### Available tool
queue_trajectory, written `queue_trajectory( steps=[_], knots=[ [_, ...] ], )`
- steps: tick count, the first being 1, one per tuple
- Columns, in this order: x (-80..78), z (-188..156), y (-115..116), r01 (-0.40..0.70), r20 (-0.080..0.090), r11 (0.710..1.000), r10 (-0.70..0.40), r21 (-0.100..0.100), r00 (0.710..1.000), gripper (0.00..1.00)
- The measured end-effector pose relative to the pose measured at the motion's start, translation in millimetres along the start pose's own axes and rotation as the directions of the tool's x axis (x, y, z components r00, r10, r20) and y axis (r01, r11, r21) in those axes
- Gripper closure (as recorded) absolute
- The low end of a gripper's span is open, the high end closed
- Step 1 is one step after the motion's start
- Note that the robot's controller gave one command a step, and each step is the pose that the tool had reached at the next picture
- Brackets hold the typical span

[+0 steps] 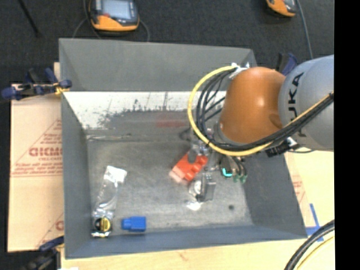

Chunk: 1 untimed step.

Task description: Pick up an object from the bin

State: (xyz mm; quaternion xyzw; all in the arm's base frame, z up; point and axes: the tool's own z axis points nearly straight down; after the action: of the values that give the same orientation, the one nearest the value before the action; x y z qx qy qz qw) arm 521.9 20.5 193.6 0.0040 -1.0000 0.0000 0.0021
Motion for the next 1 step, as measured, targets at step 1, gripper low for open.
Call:
queue_trajectory(
  steps=[1],
  knots=[
    [-76.0, 125.6, -2.0, 0.281, 0.007, 0.96, -0.281, 0.002, 0.96, 0.0]
  ],
)
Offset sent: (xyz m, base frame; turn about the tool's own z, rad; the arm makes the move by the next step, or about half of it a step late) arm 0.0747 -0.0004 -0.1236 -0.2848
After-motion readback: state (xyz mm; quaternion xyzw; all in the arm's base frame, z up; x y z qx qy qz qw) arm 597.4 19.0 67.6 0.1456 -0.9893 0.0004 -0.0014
